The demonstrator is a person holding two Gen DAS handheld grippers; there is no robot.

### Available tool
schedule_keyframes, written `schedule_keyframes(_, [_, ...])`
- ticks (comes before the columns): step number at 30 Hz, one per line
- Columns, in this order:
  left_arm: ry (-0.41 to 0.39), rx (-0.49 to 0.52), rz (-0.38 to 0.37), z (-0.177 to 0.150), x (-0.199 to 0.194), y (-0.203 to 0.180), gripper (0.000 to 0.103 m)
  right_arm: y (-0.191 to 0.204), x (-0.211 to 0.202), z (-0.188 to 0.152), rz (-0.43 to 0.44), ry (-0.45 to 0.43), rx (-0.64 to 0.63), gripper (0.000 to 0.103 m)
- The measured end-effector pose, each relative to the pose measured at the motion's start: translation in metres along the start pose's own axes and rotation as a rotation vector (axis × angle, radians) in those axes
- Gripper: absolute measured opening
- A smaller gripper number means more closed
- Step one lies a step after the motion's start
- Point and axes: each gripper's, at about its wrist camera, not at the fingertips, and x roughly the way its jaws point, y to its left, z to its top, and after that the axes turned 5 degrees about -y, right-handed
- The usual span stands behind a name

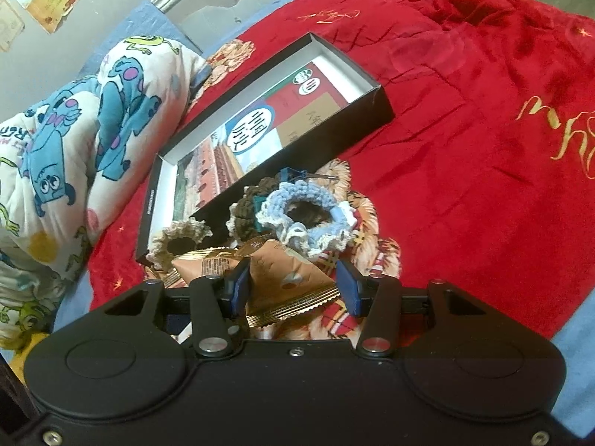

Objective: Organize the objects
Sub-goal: 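Grasp a brown pyramid candy with the right tool while the left tool holds its candy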

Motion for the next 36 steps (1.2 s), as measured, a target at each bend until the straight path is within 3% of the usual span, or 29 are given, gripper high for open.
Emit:
schedule_keyframes(19, [-0.018,-0.077,-0.022,0.008,-0.018,0.013,0.033,0.008,-0.010,0.003,0.130,-0.047,0.015,0.047])
schedule_keyframes(36, [-0.077,-0.122,0.009,0.020,-0.030,0.031,0.033,0.024,-0.017,0.008,0.216,-0.104,-0.023,0.047])
